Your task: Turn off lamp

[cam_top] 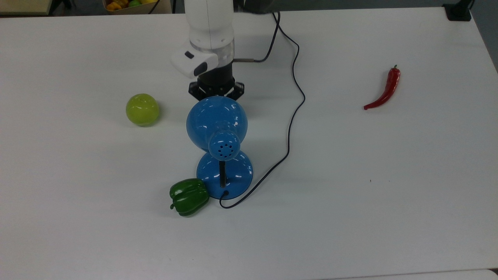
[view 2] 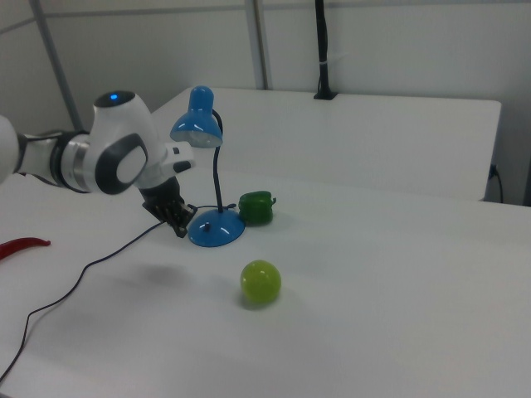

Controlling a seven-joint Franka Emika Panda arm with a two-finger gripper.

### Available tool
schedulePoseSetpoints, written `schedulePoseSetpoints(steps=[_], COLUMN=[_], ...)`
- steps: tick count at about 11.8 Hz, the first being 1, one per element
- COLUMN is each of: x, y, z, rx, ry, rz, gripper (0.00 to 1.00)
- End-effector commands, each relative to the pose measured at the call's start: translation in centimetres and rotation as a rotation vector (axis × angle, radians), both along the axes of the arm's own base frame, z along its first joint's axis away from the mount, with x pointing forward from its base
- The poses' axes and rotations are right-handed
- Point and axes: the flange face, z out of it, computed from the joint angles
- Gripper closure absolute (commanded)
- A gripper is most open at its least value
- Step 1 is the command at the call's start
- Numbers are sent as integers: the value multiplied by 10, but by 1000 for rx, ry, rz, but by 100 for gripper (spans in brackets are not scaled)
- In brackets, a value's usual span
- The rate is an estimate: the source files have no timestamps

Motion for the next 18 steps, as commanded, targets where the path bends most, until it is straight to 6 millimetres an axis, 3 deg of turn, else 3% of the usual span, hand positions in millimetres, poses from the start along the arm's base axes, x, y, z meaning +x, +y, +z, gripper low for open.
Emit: schedulePoseSetpoints(steps=[1, 4, 9, 12, 14, 18], x=[-25, -44, -51, -55, -52, -42], y=[-8, -13, -7, 8, 9, 0], z=[61, 109, 200, 237, 247, 243], rx=[-22, -13, 2, 19, 46, 30], ry=[112, 138, 212, 190, 166, 112], rz=[2, -25, -86, -147, -118, 139], gripper=[58, 0, 0, 0, 0, 0])
